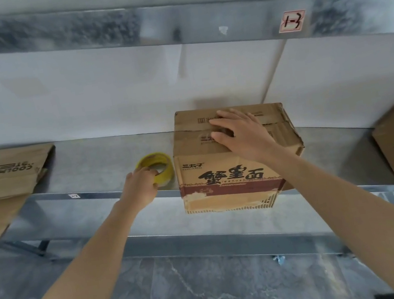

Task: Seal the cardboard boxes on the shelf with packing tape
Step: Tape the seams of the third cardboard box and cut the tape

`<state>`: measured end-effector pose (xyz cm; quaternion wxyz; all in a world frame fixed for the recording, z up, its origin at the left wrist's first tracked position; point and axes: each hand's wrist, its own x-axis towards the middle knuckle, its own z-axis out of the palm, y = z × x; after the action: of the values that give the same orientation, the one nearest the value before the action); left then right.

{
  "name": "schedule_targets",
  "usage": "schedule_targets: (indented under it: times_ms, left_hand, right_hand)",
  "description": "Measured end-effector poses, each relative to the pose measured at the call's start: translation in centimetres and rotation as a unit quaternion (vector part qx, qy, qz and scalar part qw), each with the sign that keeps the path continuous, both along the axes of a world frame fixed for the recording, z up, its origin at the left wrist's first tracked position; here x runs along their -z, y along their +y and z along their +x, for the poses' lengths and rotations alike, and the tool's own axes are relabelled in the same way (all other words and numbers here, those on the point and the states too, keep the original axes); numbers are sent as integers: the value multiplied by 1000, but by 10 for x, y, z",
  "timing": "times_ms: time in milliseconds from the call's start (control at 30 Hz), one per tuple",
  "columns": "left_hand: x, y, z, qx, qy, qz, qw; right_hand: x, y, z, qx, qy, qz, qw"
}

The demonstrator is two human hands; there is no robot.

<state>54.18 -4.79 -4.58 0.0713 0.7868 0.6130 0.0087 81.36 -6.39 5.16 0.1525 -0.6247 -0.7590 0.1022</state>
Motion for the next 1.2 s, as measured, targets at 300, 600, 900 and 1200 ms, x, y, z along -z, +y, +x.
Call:
schedule_targets:
  times_ms: [300, 600, 900, 1200]
  left_hand:
    - [-110, -17, 11, 67, -178, 165, 968]
    - [-145, -28, 69, 182, -155, 159, 958]
    - [-131, -24, 107, 162, -158, 97, 969]
    - [-134, -20, 114, 132, -168, 96, 972]
  right_hand:
    - [-14, -7, -1, 16, 121, -43, 992]
    - [-33, -8, 10, 27, 455, -139, 879]
    - [-30, -10, 12, -3, 525, -75, 848]
    - [-17, -10, 14, 88, 499, 8, 862]
